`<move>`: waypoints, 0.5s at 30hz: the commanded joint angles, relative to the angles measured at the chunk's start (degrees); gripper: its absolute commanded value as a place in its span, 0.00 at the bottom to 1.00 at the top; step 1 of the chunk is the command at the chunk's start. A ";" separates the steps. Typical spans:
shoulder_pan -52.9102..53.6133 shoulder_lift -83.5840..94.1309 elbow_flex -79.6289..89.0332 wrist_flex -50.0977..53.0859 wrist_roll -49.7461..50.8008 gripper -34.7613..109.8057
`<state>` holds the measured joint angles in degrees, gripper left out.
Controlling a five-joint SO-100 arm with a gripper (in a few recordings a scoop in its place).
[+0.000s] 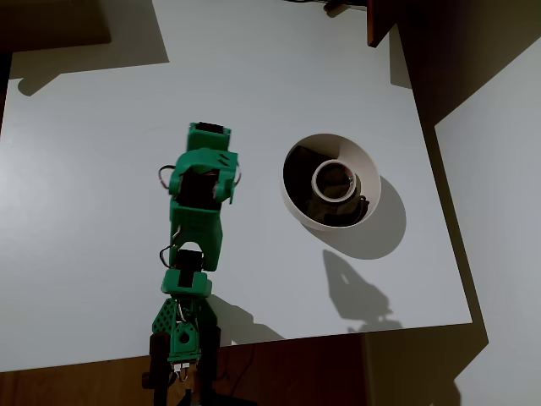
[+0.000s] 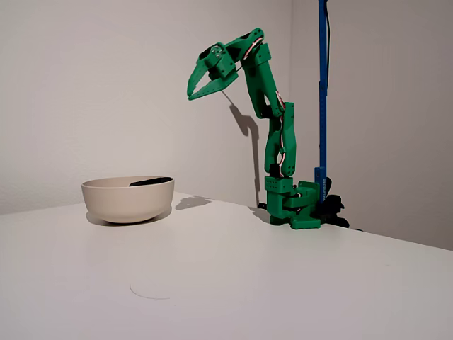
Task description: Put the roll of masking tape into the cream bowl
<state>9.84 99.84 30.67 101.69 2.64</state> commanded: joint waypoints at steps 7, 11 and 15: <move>-10.20 13.10 12.39 4.48 1.32 0.18; -11.60 21.71 27.60 -0.97 1.49 0.18; -11.95 30.15 44.21 -7.82 0.79 0.18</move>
<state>-0.97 121.55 66.53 96.86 3.43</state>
